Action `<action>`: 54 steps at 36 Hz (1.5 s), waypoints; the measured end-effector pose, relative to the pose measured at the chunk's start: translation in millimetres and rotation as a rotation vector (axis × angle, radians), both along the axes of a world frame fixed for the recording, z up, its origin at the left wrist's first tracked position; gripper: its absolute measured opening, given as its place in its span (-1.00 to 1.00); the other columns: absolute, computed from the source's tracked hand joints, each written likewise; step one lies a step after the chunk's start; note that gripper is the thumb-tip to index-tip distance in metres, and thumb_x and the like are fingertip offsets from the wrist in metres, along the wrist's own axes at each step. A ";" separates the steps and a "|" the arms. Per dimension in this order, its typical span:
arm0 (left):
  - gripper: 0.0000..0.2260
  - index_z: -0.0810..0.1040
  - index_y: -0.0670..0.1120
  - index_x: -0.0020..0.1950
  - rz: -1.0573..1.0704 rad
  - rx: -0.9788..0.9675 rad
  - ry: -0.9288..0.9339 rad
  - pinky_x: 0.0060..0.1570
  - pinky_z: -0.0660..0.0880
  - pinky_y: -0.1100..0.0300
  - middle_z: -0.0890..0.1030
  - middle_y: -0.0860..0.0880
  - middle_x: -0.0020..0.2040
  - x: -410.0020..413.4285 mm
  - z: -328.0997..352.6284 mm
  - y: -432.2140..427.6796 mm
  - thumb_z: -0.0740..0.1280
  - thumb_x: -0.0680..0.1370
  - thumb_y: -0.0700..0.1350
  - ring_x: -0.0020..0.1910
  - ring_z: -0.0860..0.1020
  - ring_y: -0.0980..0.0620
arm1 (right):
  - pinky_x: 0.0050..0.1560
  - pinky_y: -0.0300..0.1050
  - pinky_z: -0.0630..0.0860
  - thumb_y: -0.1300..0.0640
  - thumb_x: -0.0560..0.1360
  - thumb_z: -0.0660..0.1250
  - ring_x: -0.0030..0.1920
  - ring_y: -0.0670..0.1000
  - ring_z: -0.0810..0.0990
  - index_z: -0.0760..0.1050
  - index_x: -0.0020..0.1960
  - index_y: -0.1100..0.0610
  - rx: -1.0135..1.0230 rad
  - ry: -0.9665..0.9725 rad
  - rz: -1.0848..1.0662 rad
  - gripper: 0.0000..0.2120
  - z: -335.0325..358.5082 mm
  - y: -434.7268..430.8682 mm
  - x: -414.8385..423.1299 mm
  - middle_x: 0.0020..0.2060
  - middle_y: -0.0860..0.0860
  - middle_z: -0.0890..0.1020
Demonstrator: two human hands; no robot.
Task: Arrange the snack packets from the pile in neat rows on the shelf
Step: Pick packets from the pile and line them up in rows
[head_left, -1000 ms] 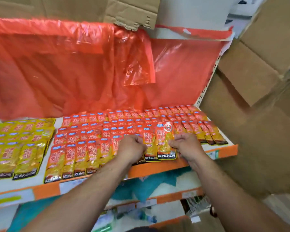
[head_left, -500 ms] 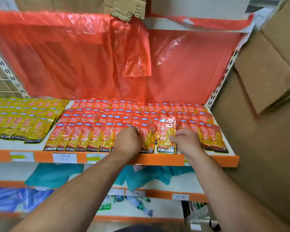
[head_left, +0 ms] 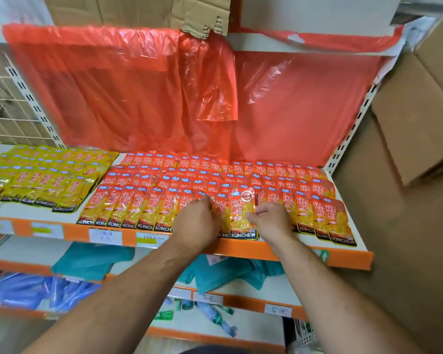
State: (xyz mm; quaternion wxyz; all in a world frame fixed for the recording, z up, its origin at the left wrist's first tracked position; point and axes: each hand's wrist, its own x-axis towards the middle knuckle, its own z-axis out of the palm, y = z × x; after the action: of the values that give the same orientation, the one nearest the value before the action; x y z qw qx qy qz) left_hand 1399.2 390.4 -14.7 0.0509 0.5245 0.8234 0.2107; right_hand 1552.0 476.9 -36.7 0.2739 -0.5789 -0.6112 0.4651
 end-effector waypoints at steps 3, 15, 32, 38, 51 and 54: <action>-0.77 0.51 -0.06 0.13 -0.005 0.017 0.030 -0.17 0.58 0.05 0.60 -0.05 -0.02 0.5 3.3 -4.1 0.27 0.58 0.04 -0.15 0.57 -0.07 | 0.01 -0.03 0.56 0.09 0.46 0.49 0.06 0.14 0.62 0.56 -0.12 0.12 0.090 -0.107 0.033 -0.86 -2.9 -1.2 -0.1 0.03 0.11 0.67; -0.75 0.58 0.04 0.21 -0.061 -0.071 0.140 -0.14 0.58 0.09 0.56 -0.03 0.03 3.4 -0.8 -14.5 0.21 0.60 0.03 -0.12 0.58 -0.06 | -0.20 0.06 0.59 0.06 0.43 0.49 -0.22 0.22 0.62 0.58 -0.11 0.33 0.260 -0.231 0.045 -0.70 -4.9 -8.5 -1.0 -0.20 0.26 0.65; -0.71 0.63 0.00 0.09 -0.109 -0.186 0.219 -0.13 0.53 0.10 0.55 -0.02 -0.02 6.5 -5.2 -13.2 0.13 0.63 0.00 -0.07 0.53 -0.04 | -0.43 -0.22 0.31 0.00 0.47 0.46 -0.34 -0.08 0.50 0.52 0.07 0.04 0.401 -0.361 0.075 -0.75 -10.0 -15.6 -1.6 -0.27 -0.09 0.54; -0.72 0.62 0.00 0.12 -0.106 -0.196 0.223 -0.11 0.56 0.08 0.54 -0.02 -0.02 7.4 -4.8 -13.6 0.13 0.64 0.01 -0.08 0.52 -0.02 | -0.36 -0.22 0.36 0.05 0.48 0.45 -0.33 -0.14 0.45 0.62 0.08 0.06 0.400 -0.342 0.104 -0.80 -8.3 -17.1 -0.4 -0.22 -0.11 0.51; -0.53 0.47 0.08 0.39 -0.087 -0.002 0.277 0.22 0.41 -0.05 0.53 0.00 0.32 -50.2 1.2 -55.8 0.15 0.54 0.22 0.28 0.44 -0.07 | 0.40 -0.02 0.26 -0.14 0.54 0.28 0.37 0.01 0.33 0.49 0.40 -0.04 0.615 -0.542 0.294 -0.54 12.7 -51.5 -31.4 0.34 -0.09 0.50; -0.46 0.40 0.10 0.45 -0.080 0.018 0.263 0.36 0.31 -0.09 0.43 -0.01 0.44 -76.6 0.1 -76.5 0.13 0.50 0.24 0.42 0.36 -0.09 | 0.50 0.02 0.14 -0.20 0.54 0.24 0.49 -0.01 0.18 0.36 0.48 -0.10 0.628 -0.595 0.388 -0.47 17.2 -66.5 -64.8 0.48 -0.12 0.33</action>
State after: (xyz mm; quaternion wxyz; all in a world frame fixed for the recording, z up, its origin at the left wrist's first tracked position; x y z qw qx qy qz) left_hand 1322.6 313.9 -14.6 -0.0540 0.5803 0.7996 0.1451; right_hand 1487.3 410.4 -19.5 0.1566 -0.4514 -0.8710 0.1143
